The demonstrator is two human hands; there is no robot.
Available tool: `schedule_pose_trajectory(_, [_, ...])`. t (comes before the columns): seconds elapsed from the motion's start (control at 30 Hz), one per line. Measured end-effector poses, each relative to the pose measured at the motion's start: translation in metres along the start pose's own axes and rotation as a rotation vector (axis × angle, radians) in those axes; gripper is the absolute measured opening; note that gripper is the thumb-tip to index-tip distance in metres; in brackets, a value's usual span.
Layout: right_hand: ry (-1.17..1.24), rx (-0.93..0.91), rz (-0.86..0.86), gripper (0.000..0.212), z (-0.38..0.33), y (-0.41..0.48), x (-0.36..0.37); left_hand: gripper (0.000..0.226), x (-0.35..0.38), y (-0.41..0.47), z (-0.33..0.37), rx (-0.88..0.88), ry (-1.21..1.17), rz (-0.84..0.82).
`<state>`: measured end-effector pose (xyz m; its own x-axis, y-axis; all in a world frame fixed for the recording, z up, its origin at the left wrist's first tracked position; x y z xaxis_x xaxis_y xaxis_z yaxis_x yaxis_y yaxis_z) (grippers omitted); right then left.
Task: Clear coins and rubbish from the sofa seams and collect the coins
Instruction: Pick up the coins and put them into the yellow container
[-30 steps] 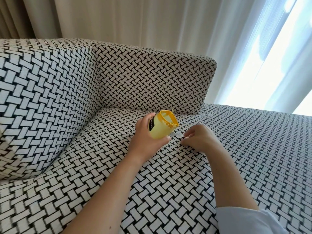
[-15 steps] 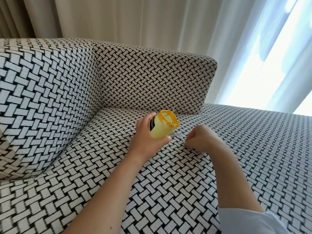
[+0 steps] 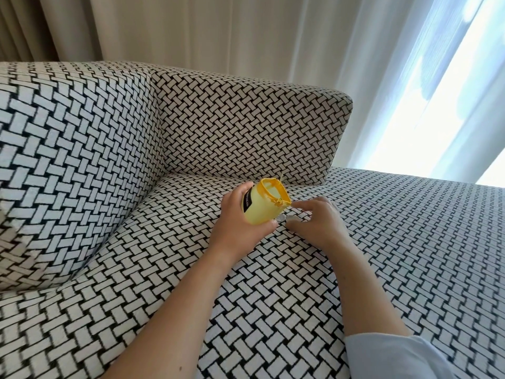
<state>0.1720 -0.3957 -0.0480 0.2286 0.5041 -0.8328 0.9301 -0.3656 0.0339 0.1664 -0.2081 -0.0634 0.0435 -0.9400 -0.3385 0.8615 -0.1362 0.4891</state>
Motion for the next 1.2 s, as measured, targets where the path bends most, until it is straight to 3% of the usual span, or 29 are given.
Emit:
schedule_pose_trajectory(0.07, [-0.045,0.047,-0.017,0.045,0.001,0.0,-0.002,0.083,0.0,0.0,0.0,0.001,-0.002,-0.001])
schedule_pose_trajectory(0.23, [0.042,0.028,-0.026,0.011,-0.002,-0.002,-0.001,0.083,0.001,0.0,-0.001,0.002,-0.008,-0.004])
schedule_pose_trajectory(0.43, [0.388,0.003,-0.153,0.022,-0.01,-0.007,0.002,0.082,0.001,0.001,-0.002,0.006,-0.015,0.034])
schedule_pose_trajectory(0.57, [0.212,-0.011,-0.094,0.037,-0.015,-0.004,0.013,0.083,0.0,0.0,-0.002,0.005,-0.027,0.062])
schedule_pose_trajectory(0.7, [0.111,0.019,-0.094,0.009,-0.021,-0.001,0.013,0.083,0.0,0.0,-0.002,0.002,-0.012,0.058])
schedule_pose_trajectory(0.9, [0.089,-0.002,-0.035,0.017,-0.021,-0.005,0.01,0.082,0.0,0.0,-0.002,-0.003,-0.009,0.067])
schedule_pose_trajectory(1.1, [0.602,-0.042,0.224,0.014,-0.035,-0.015,-0.014,0.083,-0.001,0.001,-0.001,-0.019,-0.006,0.067])
schedule_pose_trajectory(1.2, [0.76,-0.097,0.211,0.015,-0.049,-0.022,-0.019,0.083,-0.001,0.002,-0.001,-0.02,0.001,0.045])
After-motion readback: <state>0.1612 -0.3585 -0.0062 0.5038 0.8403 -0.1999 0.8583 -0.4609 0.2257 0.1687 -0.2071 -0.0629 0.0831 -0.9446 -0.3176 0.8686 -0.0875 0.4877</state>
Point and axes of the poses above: each hand's wrist, its own y-axis towards the middle knuckle, its own x-axis out of the palm, z = x × y, the point moved 1 cm from there along y, towards the middle knuckle, and after that the axes turned 14 degrees about x, right-handed, at the moved point
